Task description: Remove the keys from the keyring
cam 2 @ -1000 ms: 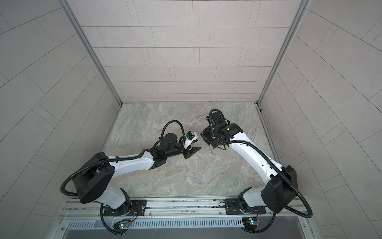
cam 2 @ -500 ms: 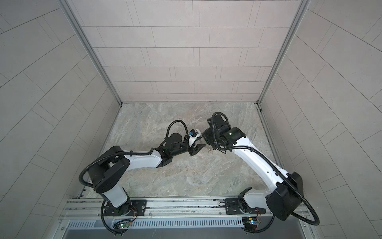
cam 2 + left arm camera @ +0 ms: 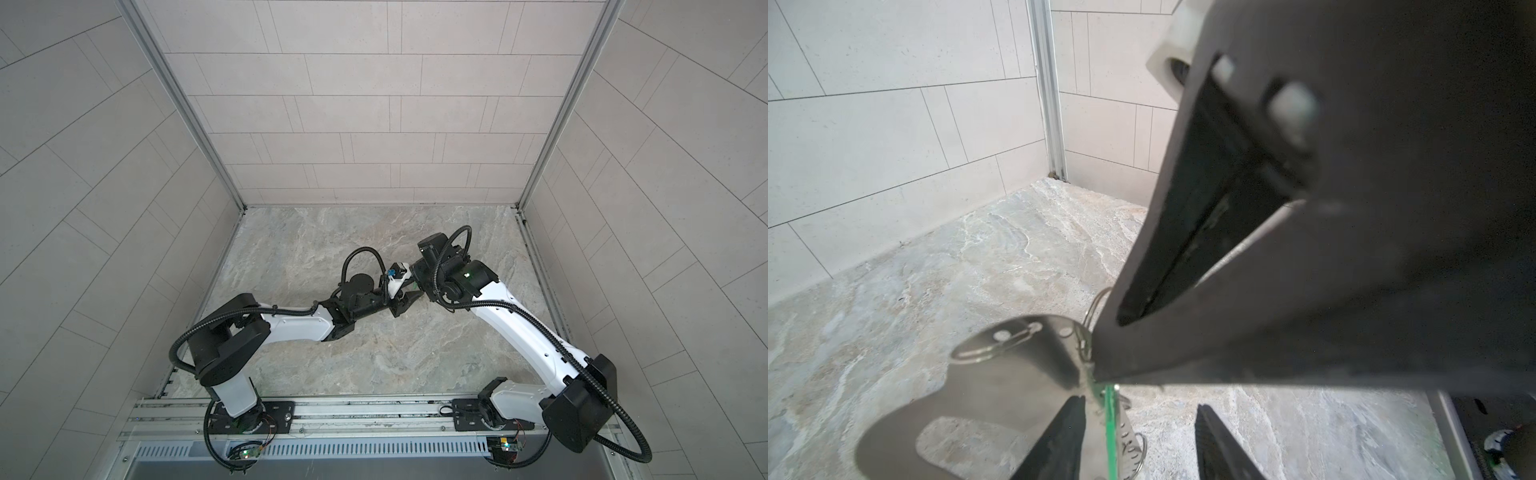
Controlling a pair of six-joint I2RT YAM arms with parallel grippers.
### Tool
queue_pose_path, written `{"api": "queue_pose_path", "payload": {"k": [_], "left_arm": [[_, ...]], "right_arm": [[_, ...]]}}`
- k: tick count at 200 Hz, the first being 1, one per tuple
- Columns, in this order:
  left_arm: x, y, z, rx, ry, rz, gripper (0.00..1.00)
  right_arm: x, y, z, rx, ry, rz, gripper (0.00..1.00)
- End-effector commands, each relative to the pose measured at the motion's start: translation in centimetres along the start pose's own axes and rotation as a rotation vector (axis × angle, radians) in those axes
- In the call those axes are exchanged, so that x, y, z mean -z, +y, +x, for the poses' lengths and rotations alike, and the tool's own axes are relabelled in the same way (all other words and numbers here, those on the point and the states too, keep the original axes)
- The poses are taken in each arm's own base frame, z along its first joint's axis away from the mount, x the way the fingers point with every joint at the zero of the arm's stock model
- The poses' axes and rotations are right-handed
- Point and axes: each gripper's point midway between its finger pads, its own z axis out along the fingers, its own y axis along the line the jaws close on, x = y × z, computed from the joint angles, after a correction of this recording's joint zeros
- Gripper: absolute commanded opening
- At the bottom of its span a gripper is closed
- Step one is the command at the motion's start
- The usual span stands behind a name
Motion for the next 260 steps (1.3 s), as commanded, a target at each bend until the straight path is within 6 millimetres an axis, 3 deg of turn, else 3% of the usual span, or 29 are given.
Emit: {"api": "queue_pose_path", "payload": {"k": [1,57,96,186,260], "left_arm": [[-0.6,0.4,-2.2,0.014,-0.077,-0.033,0.44],[-0.7,1.5,-2.0,0.018,-0.065,-0.095,0.26],[-0.4,1.7,-2.2,0.012,-0.078,-0.091,0.00],[1.3,4.7,-0.9,-0.014,-0.004,-0.125,0.00],[0.9,5.9,1.0,-0.089,0.111,-0.151,0.00]], "right_arm": [[0.8,0.5,-0.4,-0.010,-0.029,-0.035,0.00],[0.9,0.1,-0.3,-0.019,-0.027,-0.036,0.00],[1.2,-0.3,-0.3,-0.022,-0.029,-0.034,0.00],[1.6,-0.9,0.3,-0.030,0.029,-0.041,0.00],[1.5,-0.8,1.0,-0.033,0.070,-0.048,0.00]]}}
